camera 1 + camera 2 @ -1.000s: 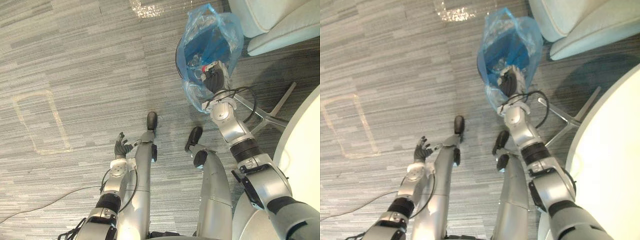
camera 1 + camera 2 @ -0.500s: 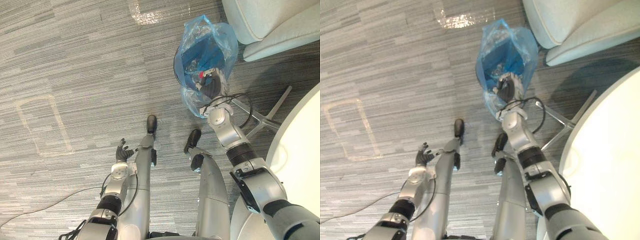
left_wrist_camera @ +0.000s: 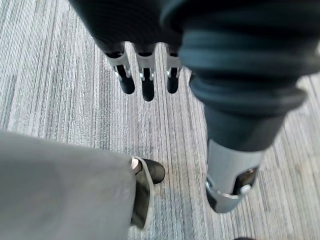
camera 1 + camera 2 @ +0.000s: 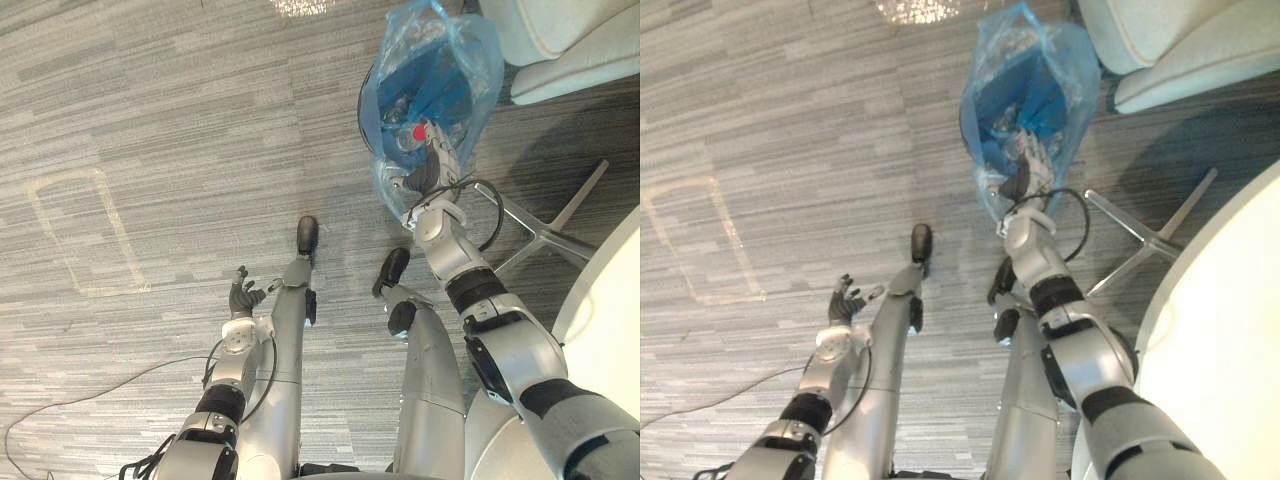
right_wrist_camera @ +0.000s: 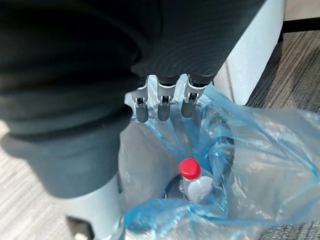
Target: Gather rubbish on tea table into small bin, then transfer packed bag to large trash can.
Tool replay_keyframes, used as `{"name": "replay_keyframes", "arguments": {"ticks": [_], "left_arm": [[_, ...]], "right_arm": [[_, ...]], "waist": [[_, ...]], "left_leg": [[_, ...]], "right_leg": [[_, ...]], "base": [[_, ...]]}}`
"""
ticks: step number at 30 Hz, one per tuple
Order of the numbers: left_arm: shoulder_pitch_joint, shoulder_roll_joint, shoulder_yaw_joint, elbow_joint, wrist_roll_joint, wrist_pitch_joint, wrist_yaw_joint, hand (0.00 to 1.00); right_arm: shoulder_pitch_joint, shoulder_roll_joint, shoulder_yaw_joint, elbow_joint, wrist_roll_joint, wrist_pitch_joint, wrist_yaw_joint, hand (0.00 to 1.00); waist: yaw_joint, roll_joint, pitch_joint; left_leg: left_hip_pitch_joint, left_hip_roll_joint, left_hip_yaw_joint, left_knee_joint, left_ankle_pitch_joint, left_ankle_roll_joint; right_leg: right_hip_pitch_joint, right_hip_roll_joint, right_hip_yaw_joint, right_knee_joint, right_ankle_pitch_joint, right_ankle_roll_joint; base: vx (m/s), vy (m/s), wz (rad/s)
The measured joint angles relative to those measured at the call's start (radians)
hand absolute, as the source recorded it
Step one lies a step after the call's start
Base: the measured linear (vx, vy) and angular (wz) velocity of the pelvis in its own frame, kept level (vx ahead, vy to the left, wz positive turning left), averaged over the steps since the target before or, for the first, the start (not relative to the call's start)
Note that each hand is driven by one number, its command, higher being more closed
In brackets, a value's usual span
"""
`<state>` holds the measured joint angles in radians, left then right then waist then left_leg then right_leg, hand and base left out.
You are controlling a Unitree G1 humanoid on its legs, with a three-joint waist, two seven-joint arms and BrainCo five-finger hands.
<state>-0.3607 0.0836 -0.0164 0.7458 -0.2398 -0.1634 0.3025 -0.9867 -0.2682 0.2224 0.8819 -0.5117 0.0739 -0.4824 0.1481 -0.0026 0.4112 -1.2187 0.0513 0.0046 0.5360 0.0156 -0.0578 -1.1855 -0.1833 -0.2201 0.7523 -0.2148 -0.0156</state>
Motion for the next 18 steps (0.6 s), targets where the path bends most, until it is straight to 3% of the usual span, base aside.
{"name": "replay_keyframes", "arguments": {"ticks": [9, 12, 15, 16, 18], "left_arm": [[-0.032, -0.025, 0.046, -0.016, -0.031, -0.025, 0.009, 0.00], [-0.095, -0.021, 0.060, 0.047, -0.027, 0.005, 0.032, 0.00], [-0.100, -0.022, 0.068, 0.045, -0.024, 0.003, 0.028, 0.00], [-0.100, -0.022, 0.070, 0.045, -0.020, 0.003, 0.028, 0.00], [-0.100, -0.022, 0.072, 0.045, -0.018, 0.003, 0.027, 0.00]], "right_arm": [[-0.011, 0.004, 0.019, 0.051, 0.000, 0.018, -0.010, 0.00], [-0.013, 0.033, 0.030, 0.081, 0.002, 0.019, -0.018, 0.00], [-0.016, 0.059, 0.034, 0.081, 0.002, 0.020, -0.020, 0.00], [-0.017, 0.063, 0.033, 0.081, 0.002, 0.020, -0.020, 1.00], [-0.031, 0.070, 0.033, 0.081, 0.003, 0.019, -0.020, 1.00]], "waist": [[0.004, 0.000, 0.000], [-0.006, 0.000, 0.000], [-0.010, 0.000, 0.000], [-0.010, 0.000, 0.000], [-0.010, 0.000, 0.000]], "left_leg": [[-0.087, -0.007, -0.028, 0.060, -0.006, 0.003], [-0.101, -0.007, -0.030, 0.062, -0.005, 0.003], [-0.109, -0.006, -0.031, 0.061, -0.002, -0.001], [-0.109, -0.007, -0.032, 0.061, -0.001, -0.003], [-0.110, -0.007, -0.036, 0.063, 0.001, -0.005]], "right_leg": [[-0.074, -0.009, -0.011, 0.062, -0.026, 0.009], [-0.085, -0.007, -0.017, 0.066, -0.025, 0.006], [-0.093, -0.007, -0.018, 0.065, -0.023, 0.004], [-0.093, -0.007, -0.018, 0.065, -0.022, 0.003], [-0.093, -0.007, -0.019, 0.064, -0.018, -0.005]], "base": [[-0.04, 0.000, 0.07], [-0.04, -0.001, 0.01], [0.00, 0.000, 0.00], [0.00, 0.000, 0.00], [0.00, 0.000, 0.00]]}}
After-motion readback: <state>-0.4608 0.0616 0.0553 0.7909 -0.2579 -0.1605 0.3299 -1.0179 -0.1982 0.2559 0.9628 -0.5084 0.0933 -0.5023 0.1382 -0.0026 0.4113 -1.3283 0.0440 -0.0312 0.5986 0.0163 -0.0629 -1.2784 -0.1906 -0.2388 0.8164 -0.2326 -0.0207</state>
